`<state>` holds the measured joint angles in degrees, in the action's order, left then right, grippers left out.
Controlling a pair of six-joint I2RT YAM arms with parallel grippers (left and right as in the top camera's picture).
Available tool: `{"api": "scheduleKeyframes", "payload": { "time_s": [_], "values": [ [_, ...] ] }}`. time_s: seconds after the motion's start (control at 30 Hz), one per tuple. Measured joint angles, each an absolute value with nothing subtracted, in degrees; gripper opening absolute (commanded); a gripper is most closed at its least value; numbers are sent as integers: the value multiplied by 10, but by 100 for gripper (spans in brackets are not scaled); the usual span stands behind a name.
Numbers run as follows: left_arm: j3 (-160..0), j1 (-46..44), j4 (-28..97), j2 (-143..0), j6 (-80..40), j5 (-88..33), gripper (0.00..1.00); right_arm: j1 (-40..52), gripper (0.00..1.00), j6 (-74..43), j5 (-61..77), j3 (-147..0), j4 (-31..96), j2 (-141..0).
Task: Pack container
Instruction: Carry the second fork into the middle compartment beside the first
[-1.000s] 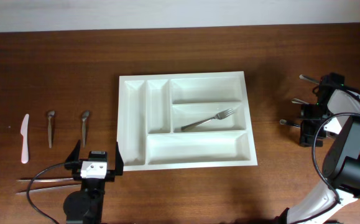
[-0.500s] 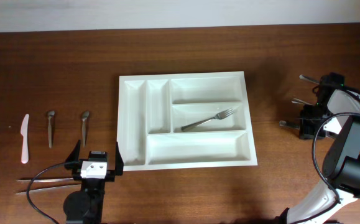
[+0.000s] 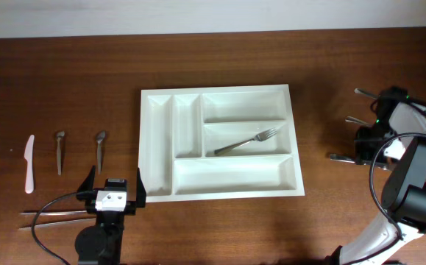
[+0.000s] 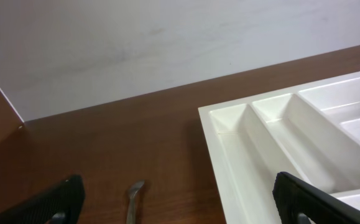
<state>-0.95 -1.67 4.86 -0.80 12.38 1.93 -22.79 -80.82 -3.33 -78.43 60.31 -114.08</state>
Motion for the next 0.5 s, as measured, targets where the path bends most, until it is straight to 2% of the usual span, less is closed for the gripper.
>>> {"api": "scheduleKeyframes", "payload": {
  "time_s": [0.3,0.5],
  "values": [
    [-10,-17,49,-8,124,19,99,-205,4,-809,-32,-1002,769,-1141],
    [-10,-17,49,-8,124,19,99,-115,4,-822,19,-1034,793,-1141]
  ]
}}
